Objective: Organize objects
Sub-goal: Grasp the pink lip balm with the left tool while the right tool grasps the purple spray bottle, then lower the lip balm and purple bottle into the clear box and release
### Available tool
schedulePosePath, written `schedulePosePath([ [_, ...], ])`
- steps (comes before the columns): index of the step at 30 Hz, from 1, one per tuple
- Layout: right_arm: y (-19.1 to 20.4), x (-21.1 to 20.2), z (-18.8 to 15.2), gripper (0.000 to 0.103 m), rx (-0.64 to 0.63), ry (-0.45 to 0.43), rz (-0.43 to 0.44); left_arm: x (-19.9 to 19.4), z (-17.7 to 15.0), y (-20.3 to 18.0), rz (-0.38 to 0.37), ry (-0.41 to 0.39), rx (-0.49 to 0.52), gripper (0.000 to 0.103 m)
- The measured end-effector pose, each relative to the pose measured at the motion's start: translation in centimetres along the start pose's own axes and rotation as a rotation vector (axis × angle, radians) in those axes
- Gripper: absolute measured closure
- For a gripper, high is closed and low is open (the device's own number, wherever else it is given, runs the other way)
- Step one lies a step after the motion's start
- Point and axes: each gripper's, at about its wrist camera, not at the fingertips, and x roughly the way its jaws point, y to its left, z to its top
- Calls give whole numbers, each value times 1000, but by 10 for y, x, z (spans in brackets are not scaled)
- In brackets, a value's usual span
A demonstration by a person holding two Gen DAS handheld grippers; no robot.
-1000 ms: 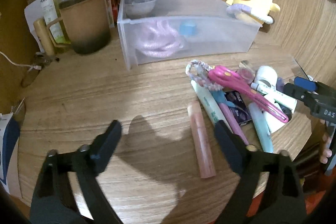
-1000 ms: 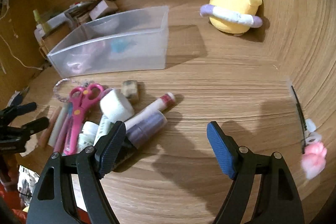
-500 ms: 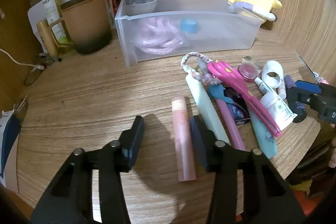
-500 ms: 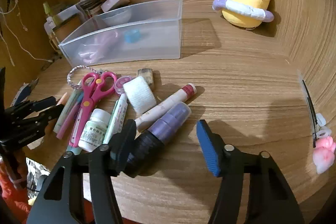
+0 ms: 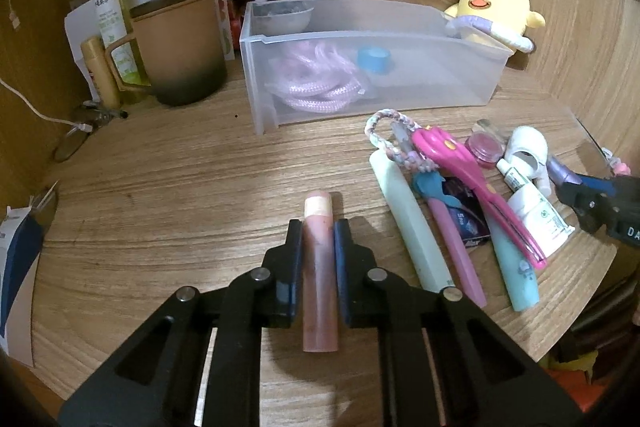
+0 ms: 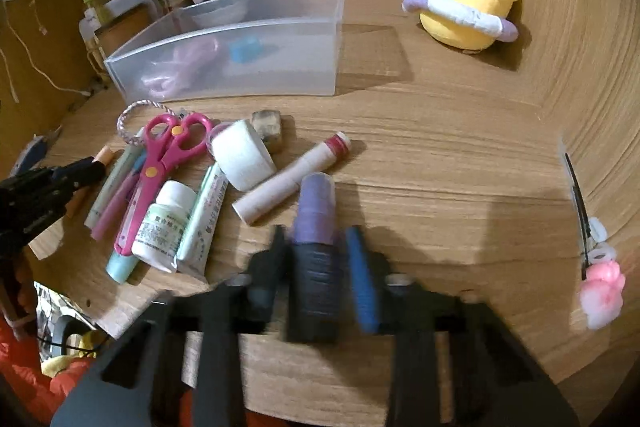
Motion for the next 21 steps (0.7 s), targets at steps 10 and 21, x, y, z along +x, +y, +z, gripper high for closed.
schedulePosePath([
  [10, -11, -23, 26, 80, 38, -121, -21, -21, 24, 15, -41, -75, -40, 89],
  [21, 3, -40, 93, 80, -20, -287, 2, -42, 79, 24, -93, -197, -65, 89],
])
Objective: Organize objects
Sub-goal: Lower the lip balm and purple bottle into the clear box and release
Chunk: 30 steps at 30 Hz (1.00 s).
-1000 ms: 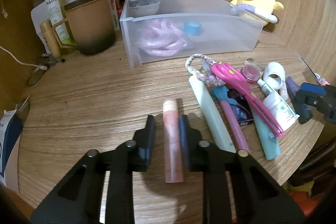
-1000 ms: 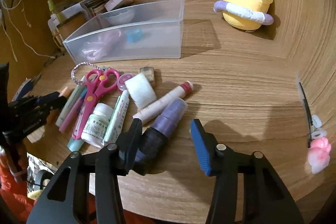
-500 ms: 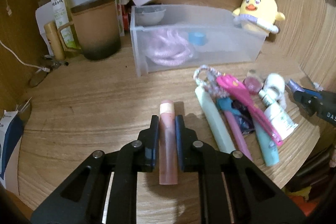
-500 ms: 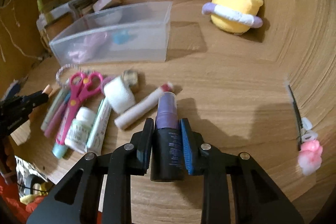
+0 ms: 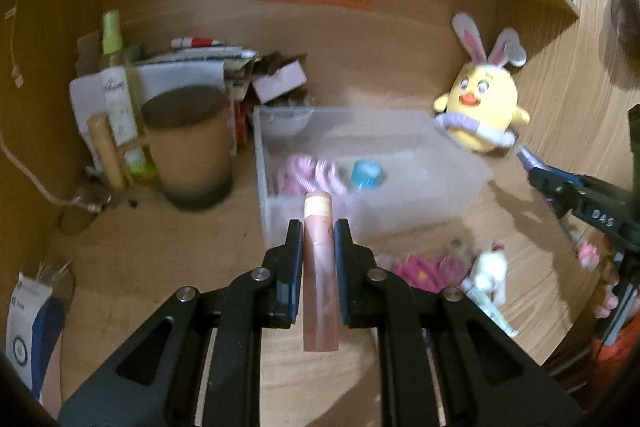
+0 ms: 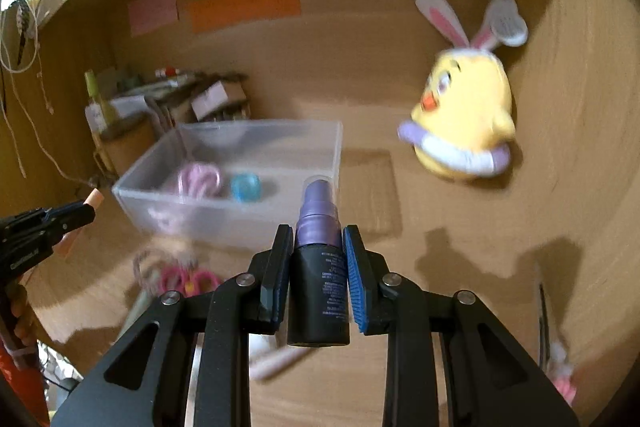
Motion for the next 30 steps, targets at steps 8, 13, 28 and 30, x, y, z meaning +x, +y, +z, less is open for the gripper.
schedulePosePath([
  [8, 11, 21, 39, 80, -27, -37, 46, 20, 45, 5, -50, 11, -13, 89],
  [13, 14, 47, 53, 80, -26, -1, 78, 43, 66, 5, -57, 47, -4, 89],
  [28, 34, 139, 50, 80, -98, 219, 115, 134, 75, -13, -61, 242, 71, 89],
  [30, 34, 146, 49, 80, -104, 238, 112, 141, 74, -14, -60, 259, 80, 89],
])
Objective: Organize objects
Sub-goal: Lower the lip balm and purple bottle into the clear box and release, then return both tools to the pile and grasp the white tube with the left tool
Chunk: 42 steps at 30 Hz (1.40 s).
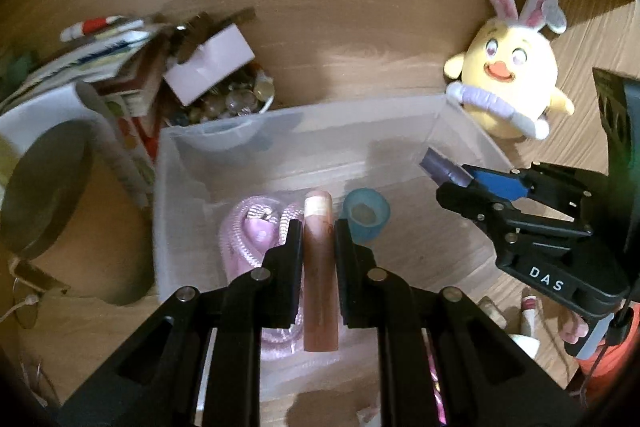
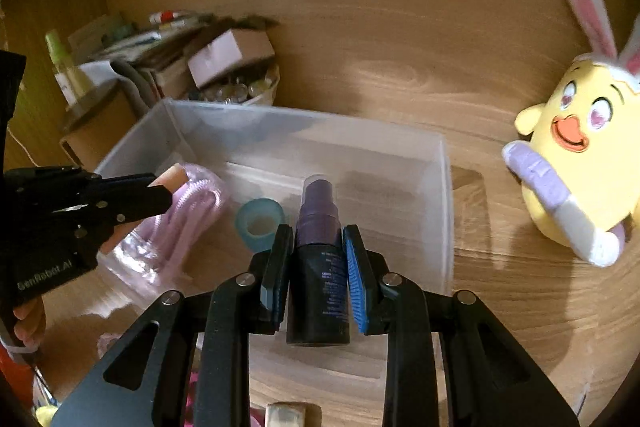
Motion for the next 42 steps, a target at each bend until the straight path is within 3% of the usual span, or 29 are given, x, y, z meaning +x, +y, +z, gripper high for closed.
schedulePosePath([
  [5, 4, 10, -1, 80, -29, 23, -37, 8, 0, 0, -11, 31, 0, 89],
  [11, 9, 7, -1, 80, -42, 26, -48, -4, -3, -1, -13, 12, 15, 86],
  [14, 10, -4, -1, 79, -41, 16, -34, -20, -5, -3, -4, -19, 19, 66],
  [16, 11, -16, -1, 73, -45, -9, -44, -35, -9, -4, 10, -57, 18, 45],
  [21, 13, -56, -6, 42, -45, -102, -67, -67, -21, -5, 31, -116, 11, 22],
  [22, 13, -63, -8, 39, -43, -118, -73, -73, -25, -5, 40, -127, 6, 15],
  [24, 12, -78, -13, 29, -36, -150, -80, -82, -33, -4, 53, -142, -4, 10],
  [33, 5, -115, -54, 21, 11, -195, -106, -101, -76, -1, 93, -133, -15, 6],
  [42, 3, -111, -109, 21, 34, -137, -172, -75, -124, -12, 69, -16, -21, 6],
])
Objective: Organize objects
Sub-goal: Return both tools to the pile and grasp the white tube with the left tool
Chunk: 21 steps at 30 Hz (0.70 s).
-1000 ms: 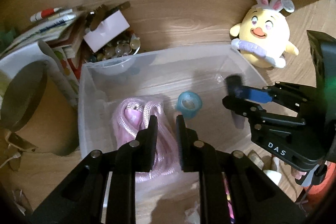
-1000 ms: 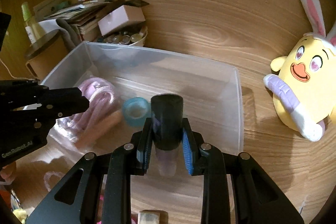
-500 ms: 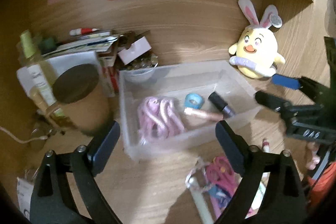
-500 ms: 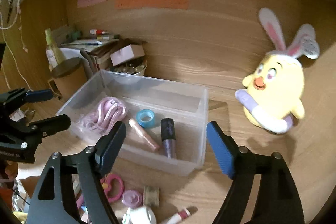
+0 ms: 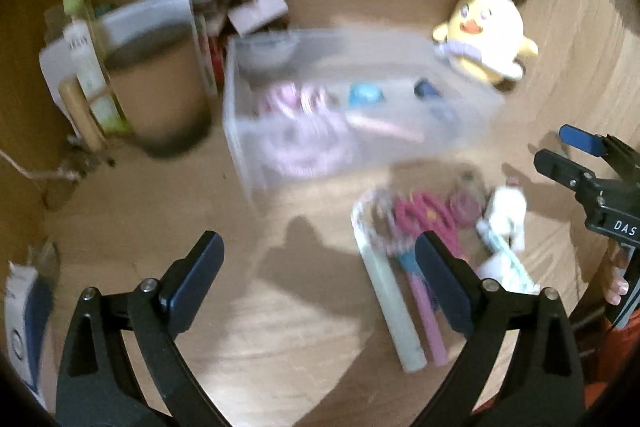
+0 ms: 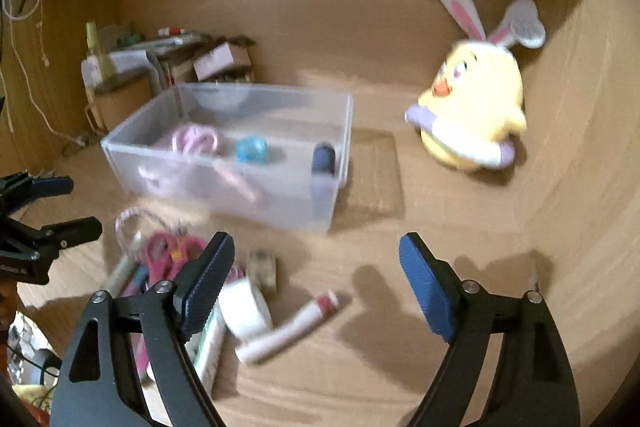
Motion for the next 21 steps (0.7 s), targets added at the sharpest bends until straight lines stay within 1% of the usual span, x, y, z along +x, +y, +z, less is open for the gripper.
schedulePosePath([
  [2, -2, 4, -12, 21, 21, 30, 10, 6, -10, -3, -15, 31, -7, 6],
  [5, -3, 11, -27, 21, 48, 74, 27, 12, -20, -8, -30, 53, -15, 8],
  [7, -3, 15, -36, 21, 58, 100, 42, 14, -23, -12, -19, 56, -4, 16],
  [10, -2, 19, -44, 22, 75, 129, 89, 17, -26, -17, -28, 65, 4, 24],
  [12, 0, 21, -45, 22, 69, 140, 85, 18, -28, -17, -38, 63, -4, 27],
  [13, 1, 21, -47, 22, 68, 142, 82, 18, -27, -16, -37, 62, -9, 31],
  [16, 3, 24, -51, 22, 57, 153, 94, 19, -30, -14, -25, 55, -13, 39],
  [18, 2, 29, -52, 28, 52, 165, 88, 17, -31, -14, -11, 51, -4, 44],
  [21, -1, 34, -53, 35, 65, 180, 105, 17, -33, -14, 11, 43, 7, 52],
])
